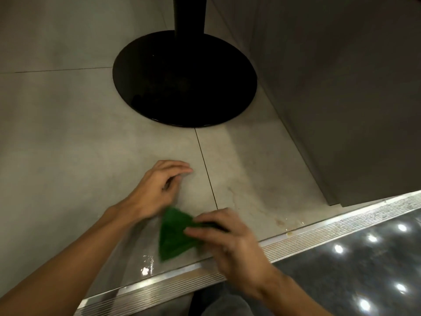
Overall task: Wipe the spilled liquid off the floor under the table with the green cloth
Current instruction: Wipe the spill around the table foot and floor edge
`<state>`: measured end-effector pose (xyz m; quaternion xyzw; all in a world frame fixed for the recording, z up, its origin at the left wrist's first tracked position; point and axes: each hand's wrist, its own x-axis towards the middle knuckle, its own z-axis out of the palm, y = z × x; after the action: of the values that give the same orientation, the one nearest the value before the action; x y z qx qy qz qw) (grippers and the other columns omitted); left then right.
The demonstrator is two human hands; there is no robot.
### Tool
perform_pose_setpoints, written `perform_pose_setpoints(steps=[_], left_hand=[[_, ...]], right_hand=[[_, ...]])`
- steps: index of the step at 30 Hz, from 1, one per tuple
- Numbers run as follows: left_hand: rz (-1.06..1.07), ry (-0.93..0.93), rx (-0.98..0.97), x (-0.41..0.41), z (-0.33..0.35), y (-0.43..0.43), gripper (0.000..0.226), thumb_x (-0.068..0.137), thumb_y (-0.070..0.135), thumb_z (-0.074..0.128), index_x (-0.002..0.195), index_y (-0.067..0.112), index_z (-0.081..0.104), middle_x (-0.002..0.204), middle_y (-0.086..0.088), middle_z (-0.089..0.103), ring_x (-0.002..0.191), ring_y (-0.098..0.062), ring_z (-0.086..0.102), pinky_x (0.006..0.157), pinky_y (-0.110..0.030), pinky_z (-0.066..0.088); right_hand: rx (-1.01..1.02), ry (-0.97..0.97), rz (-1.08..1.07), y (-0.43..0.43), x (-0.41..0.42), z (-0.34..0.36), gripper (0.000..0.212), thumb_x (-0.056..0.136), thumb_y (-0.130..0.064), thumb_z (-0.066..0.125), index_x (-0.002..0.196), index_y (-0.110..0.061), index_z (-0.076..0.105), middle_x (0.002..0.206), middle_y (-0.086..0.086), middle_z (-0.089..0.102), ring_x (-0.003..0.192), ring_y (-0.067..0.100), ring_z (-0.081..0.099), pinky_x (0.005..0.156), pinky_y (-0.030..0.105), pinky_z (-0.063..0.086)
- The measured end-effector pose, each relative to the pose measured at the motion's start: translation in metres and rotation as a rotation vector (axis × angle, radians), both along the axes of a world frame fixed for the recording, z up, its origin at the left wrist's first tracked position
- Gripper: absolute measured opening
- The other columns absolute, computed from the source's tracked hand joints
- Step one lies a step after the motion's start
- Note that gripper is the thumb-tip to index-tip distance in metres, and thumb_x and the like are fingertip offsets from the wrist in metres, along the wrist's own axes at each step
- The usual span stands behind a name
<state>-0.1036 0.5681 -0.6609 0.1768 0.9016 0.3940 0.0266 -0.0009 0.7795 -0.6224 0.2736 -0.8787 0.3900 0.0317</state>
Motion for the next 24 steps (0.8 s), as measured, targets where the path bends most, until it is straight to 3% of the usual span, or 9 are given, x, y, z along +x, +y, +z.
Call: perform_pose_setpoints(steps=[3, 9, 15, 18, 22, 24], left_hand=[[-0.019, -0.015, 0.008, 0.001, -0.002, -0.001, 0.032, 0.094, 0.007, 0.053, 0.119, 0.023, 0.066, 0.128, 0.011, 0.056, 0.123, -0.004, 0.043, 0.102, -0.007, 0.029], [-0.026, 0.013, 0.018, 0.005, -0.006, -0.003, 0.03, 0.095, 0.01, 0.052, 0.119, 0.022, 0.066, 0.13, 0.012, 0.054, 0.123, -0.002, 0.042, 0.097, -0.012, 0.037], [-0.003, 0.036, 0.03, 0.005, -0.007, -0.001, 0.028, 0.095, 0.011, 0.053, 0.117, 0.023, 0.067, 0.128, 0.014, 0.055, 0.122, -0.002, 0.043, 0.098, -0.008, 0.032], [-0.002, 0.034, 0.027, 0.005, -0.006, 0.0, 0.028, 0.096, 0.013, 0.053, 0.117, 0.023, 0.067, 0.128, 0.013, 0.056, 0.122, -0.002, 0.043, 0.096, -0.005, 0.032], [-0.015, 0.025, 0.028, 0.006, -0.006, -0.001, 0.027, 0.097, 0.018, 0.051, 0.118, 0.021, 0.067, 0.129, 0.012, 0.055, 0.122, -0.001, 0.042, 0.095, -0.004, 0.031], [-0.023, 0.028, 0.016, 0.005, -0.007, -0.002, 0.031, 0.095, 0.026, 0.046, 0.119, 0.022, 0.066, 0.13, 0.013, 0.054, 0.123, -0.001, 0.041, 0.097, -0.003, 0.028]], right_hand=[[0.17, 0.026, 0.261, -0.02, 0.011, -0.026, 0.033, 0.083, -0.015, 0.07, 0.114, -0.029, 0.069, 0.125, -0.008, 0.061, 0.113, 0.018, 0.053, 0.092, 0.035, 0.046], [0.209, -0.002, 0.343, 0.028, 0.012, -0.03, 0.019, 0.094, -0.024, 0.059, 0.107, -0.026, 0.073, 0.129, -0.01, 0.061, 0.124, 0.016, 0.05, 0.099, 0.032, 0.044], [0.296, 0.013, 0.231, 0.118, -0.001, -0.018, 0.036, 0.101, -0.028, 0.04, 0.098, -0.025, 0.076, 0.127, -0.009, 0.062, 0.127, 0.023, 0.05, 0.097, 0.04, 0.045], [0.332, 0.046, 0.163, 0.145, -0.009, -0.017, 0.037, 0.099, -0.025, 0.039, 0.092, -0.028, 0.076, 0.126, -0.011, 0.063, 0.125, 0.024, 0.051, 0.097, 0.044, 0.044], [0.328, 0.058, 0.113, 0.161, -0.015, -0.011, 0.045, 0.101, -0.024, 0.034, 0.085, -0.025, 0.076, 0.12, -0.009, 0.066, 0.118, 0.022, 0.056, 0.093, 0.039, 0.047], [0.307, 0.016, 0.053, 0.166, -0.018, -0.008, 0.038, 0.097, -0.013, 0.041, 0.086, -0.024, 0.076, 0.117, -0.009, 0.067, 0.114, 0.018, 0.058, 0.085, 0.035, 0.052]])
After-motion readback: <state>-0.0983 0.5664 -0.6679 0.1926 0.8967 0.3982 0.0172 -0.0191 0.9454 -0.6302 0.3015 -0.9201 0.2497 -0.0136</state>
